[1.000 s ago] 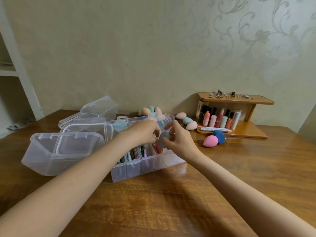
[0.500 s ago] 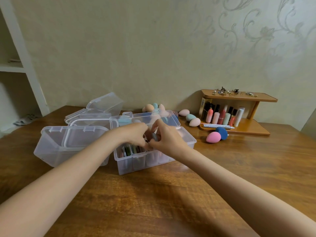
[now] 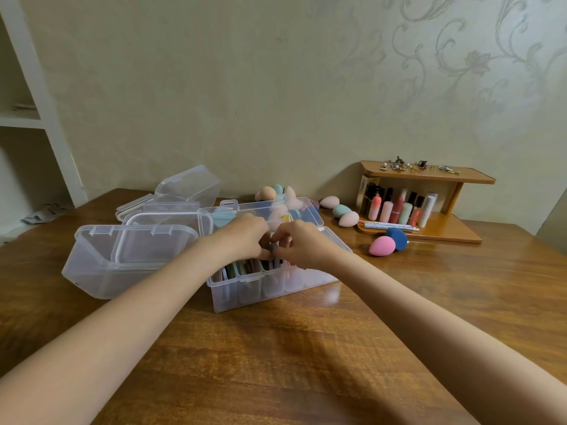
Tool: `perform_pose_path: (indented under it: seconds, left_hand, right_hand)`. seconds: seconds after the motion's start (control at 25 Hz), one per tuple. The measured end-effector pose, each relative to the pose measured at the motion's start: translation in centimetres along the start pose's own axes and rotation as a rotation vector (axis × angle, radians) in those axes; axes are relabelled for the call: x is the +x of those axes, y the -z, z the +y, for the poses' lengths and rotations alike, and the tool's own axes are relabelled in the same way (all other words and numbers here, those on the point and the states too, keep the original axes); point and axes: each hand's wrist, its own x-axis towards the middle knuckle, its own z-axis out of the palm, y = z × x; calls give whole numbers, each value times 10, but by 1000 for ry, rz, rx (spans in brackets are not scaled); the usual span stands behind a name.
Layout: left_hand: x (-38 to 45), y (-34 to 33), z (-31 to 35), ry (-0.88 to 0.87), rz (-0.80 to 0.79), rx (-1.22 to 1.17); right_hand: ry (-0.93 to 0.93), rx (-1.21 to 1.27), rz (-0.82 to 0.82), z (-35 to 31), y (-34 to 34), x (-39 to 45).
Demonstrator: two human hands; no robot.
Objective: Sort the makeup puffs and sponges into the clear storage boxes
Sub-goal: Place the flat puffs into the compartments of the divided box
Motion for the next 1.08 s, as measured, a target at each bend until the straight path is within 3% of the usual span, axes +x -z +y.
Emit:
perform_pose_path:
  seconds: [0.24,0.36,0.48,0.6,0.84,1.08]
  left_hand:
    - [-4,-1,1,25,-129,-36]
    - [2,6,2,55,-189,-40]
    - [4,5,2,55,-114,-78]
    - [0,1,3,37,-2,-85]
    - [-11,0,3,-198,86,174]
    - [-10,12,3,-360,-44,380]
  right_hand:
    - [20,-89,-33,-1,-14,11]
    - [-31,-18,-65,4,-7,12]
    - [-45,116,-77,10,1,5]
    - [-44,95,-81,9,1,2]
    - [-50,25,-25,6,-3,4]
    - [-146,176,-107,7,2,6]
